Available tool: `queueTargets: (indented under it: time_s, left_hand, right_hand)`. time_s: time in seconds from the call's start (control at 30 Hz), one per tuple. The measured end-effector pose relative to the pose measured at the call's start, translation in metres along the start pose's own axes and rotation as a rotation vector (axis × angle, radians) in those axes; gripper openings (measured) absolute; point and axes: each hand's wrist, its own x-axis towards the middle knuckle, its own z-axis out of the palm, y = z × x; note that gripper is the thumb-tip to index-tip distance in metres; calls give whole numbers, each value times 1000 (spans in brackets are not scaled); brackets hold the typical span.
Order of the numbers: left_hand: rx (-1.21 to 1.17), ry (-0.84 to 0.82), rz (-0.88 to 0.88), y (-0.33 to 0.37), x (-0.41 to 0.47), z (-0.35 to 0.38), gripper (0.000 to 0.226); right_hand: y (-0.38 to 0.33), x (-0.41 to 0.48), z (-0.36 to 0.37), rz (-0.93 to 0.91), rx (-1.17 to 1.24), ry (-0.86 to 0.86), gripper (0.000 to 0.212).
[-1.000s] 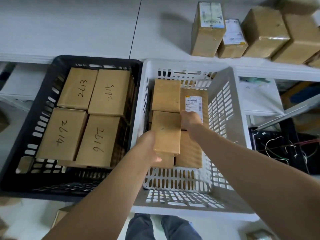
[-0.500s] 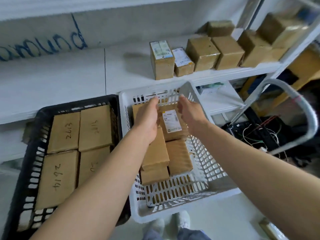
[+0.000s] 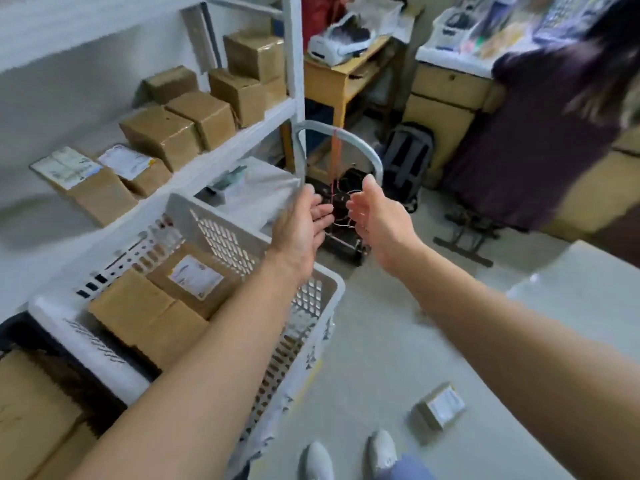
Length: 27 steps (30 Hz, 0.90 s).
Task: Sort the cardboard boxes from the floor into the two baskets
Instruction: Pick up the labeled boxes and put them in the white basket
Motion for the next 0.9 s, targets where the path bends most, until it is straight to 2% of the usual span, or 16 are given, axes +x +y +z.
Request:
queueTargets:
  time_s: [0.13, 0.4, 0.5, 0.67, 0.8, 0.9]
  left_hand:
    - [13, -206, -25, -20, -11, 81, 41]
    - [115, -414, -56, -99, -50, 219, 39]
    - [144, -384, -105, -140, -64, 260, 41]
    - [128, -238, -267, -227, -72, 299, 40]
    - [125, -101, -387, -307, -56, 303, 41]
    - [149, 4, -500, -363, -42, 289, 49]
  right_hand:
    - [2, -16, -93, 13, 77, 203, 43]
    - [44, -65, -255, 53, 143, 432, 46]
    - [71, -74, -307, 116, 129, 430, 46]
    - [140, -62, -377, 228, 39, 337, 46]
    - [209, -29, -410, 329, -78, 271, 53]
    - [263, -8, -416, 383, -111, 216, 44]
